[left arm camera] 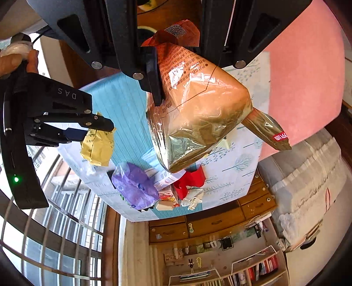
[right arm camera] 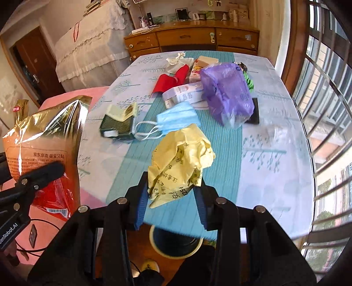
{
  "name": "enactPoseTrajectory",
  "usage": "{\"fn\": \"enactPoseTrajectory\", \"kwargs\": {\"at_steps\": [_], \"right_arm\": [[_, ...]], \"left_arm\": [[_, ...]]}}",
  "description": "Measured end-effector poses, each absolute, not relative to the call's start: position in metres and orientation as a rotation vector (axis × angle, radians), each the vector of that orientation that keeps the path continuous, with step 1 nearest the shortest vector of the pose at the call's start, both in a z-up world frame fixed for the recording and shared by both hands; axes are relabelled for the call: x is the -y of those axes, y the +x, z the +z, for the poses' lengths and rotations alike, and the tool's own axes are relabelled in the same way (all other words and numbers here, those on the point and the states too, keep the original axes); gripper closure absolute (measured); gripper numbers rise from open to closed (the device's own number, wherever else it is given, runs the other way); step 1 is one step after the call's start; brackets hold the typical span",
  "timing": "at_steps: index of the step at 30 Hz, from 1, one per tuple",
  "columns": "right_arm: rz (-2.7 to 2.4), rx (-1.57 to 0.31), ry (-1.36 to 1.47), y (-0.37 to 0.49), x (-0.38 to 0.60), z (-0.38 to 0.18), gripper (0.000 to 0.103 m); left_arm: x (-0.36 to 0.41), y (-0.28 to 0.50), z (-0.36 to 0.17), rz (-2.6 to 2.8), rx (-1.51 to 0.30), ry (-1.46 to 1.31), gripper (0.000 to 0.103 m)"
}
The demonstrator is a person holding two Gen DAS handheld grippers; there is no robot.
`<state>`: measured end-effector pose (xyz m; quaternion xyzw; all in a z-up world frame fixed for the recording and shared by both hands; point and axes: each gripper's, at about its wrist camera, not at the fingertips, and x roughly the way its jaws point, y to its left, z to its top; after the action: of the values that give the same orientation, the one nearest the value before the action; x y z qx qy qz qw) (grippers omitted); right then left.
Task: Collect trash
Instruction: 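Carry both items over the bin and open both tools to drop them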
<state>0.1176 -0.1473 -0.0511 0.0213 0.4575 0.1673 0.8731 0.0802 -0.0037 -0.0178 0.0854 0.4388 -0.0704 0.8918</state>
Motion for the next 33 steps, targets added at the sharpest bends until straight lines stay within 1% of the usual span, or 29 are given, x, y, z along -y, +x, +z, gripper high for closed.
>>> {"fn": "enactPoseTrajectory", "kwargs": {"at_steps": [3, 8, 13, 16, 21, 25, 28, 33], "right_arm": [[0.326, -0.946, 0.057, 0.074, 0.132, -0.061, 0.068], [0.296, -1.007, 0.082, 0.015, 0.118, -0.089, 0.068], [0.267, -1.077, 0.076, -0.024, 0.121, -0.113, 0.068], [0.248, -1.135, 0.105, -0.044, 0.126, -0.138, 0.068], [0.184, -1.259, 0.204, -0.058, 0.139, -0.204, 0.067], [0.146, -1.345, 0.261, -0.06, 0.149, -0.277, 0.067], [0.139, -1.368, 0.257, -0.052, 0.151, -0.329, 0.066], [0.135, -1.387, 0.237, -0.026, 0.15, -0.422, 0.065]], "left_arm": [[-0.011, 0.046, -0.023, -0.167, -0.896, 0.208, 0.091], [-0.022, -0.008, -0.042, -0.203, -0.907, 0.281, 0.091], [-0.013, -0.045, -0.07, -0.255, -0.952, 0.325, 0.091], [0.001, -0.063, -0.094, -0.285, -0.971, 0.363, 0.091], [0.019, -0.075, -0.167, -0.326, -1.121, 0.346, 0.091], [0.018, -0.069, -0.24, -0.327, -1.278, 0.251, 0.091], [0.013, -0.058, -0.299, -0.304, -1.361, 0.185, 0.09], [0.012, -0.031, -0.399, -0.221, -1.444, 0.172, 0.09]]}}
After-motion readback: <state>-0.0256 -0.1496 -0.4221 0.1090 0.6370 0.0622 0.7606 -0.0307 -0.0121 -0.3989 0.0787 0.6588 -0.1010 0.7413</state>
